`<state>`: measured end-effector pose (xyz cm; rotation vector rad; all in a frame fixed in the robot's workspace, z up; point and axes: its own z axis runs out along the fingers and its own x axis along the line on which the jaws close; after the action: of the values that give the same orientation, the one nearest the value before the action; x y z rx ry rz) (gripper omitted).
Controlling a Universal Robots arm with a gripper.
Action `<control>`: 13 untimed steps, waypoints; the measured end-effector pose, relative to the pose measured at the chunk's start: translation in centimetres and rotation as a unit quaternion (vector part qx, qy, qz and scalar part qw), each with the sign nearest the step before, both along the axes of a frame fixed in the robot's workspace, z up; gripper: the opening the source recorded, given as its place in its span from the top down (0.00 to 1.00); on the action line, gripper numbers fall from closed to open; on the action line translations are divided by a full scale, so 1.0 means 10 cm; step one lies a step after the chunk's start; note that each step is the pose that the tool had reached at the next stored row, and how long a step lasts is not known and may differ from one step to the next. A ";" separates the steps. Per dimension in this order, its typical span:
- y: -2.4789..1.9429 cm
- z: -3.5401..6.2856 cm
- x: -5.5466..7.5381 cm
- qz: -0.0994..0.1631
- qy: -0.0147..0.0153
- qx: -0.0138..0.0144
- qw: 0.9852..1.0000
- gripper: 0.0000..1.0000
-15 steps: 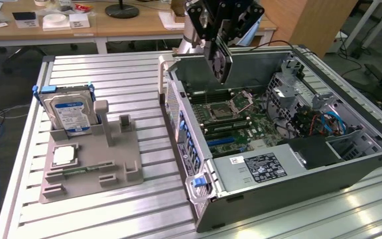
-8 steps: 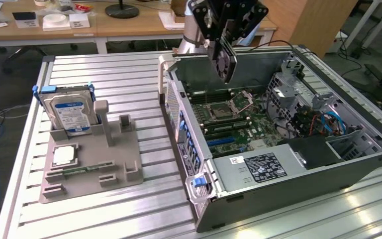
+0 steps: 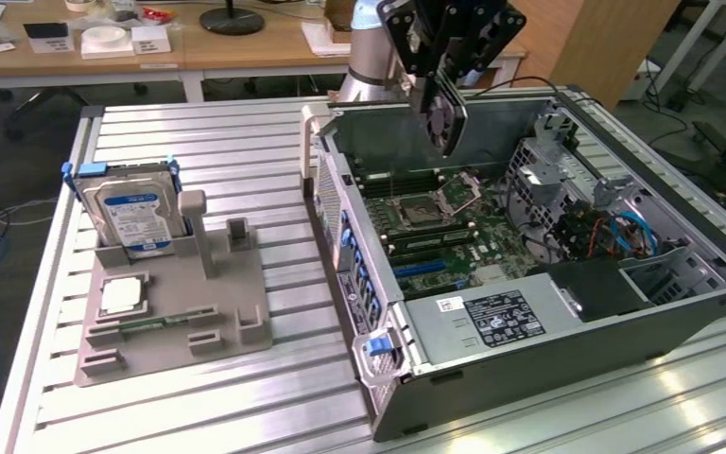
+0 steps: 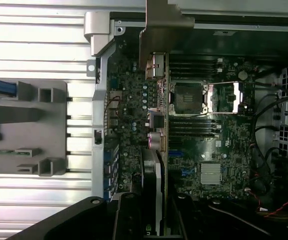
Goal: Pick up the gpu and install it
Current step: 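Pick up the gpu and move the gpu toward the slot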
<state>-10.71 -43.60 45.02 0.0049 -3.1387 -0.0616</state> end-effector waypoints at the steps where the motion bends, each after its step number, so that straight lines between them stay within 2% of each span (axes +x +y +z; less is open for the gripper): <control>1: 0.000 0.000 0.02 0.000 0.000 0.000 1.000 0.72; 13: 0.000 -0.003 0.25 0.000 0.000 0.000 1.000 0.72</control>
<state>-8.24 -43.61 45.00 0.0051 -3.1387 -0.0616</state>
